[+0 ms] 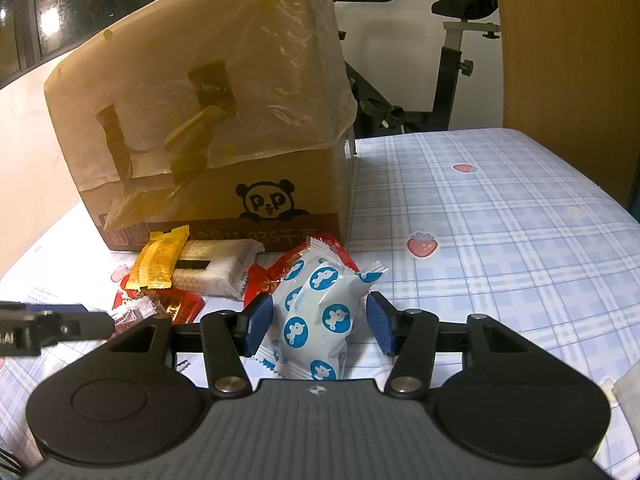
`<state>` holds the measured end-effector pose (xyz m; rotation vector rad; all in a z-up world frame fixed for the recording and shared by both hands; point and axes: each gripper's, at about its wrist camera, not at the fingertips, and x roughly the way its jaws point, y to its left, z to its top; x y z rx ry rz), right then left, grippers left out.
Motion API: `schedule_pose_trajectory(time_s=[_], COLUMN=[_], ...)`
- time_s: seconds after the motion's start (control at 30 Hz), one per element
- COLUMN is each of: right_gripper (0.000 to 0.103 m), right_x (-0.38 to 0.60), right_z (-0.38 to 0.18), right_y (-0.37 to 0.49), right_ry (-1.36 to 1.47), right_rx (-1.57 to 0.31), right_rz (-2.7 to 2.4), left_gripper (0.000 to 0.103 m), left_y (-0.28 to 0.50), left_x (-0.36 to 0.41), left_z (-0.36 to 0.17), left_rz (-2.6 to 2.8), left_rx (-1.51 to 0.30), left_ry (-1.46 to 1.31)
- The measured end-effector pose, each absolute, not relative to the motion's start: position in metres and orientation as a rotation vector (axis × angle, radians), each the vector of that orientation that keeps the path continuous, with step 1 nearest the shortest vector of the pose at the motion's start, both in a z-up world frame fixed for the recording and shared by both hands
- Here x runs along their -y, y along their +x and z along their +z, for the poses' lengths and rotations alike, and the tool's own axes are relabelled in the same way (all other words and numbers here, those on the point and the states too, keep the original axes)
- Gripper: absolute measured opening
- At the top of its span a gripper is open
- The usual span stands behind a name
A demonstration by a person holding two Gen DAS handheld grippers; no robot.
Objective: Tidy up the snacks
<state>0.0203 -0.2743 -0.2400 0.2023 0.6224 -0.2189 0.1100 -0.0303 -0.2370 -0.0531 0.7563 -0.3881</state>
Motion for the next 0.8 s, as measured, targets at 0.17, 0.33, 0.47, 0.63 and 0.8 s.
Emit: schedule_pose_trajectory(time_s=[0.17, 0.33, 0.47, 0.63, 0.8], right_gripper=[0.055, 0.055, 0.055, 0.055, 0.055], right_x=[0.274, 0.275, 0.277, 0.278, 0.280], right_z=[-0.240, -0.240, -0.240, -0.240, -0.239], right_y=[0.020, 0.020, 0.021, 0.021, 0.020], right_ry=[0.203, 0.212, 0.229, 0.246, 0.261], right_rx=[-0.623, -0.621, -0.620, -0.618, -0.616], right_rz=[-0.219, -0.217, -0.214, -0.210, -0.206], left_gripper=[0.064, 0.063, 0.063, 0.062, 0.044], left_y=[0.133, 0.153, 0.160, 0.170, 0.166], left_x=[0.046, 0.063, 0.076, 0.087, 0.085], left_z=[-0.229, -0.229, -0.236, -0.251, -0.255], left_rz=[-0.388, -0.384, -0.371, -0.338, -0.335], left_rx=[-0.717, -0.712, -0.724, -0.743, -0.713], left_ry=[0.007, 0.028, 0.065, 0.100, 0.115])
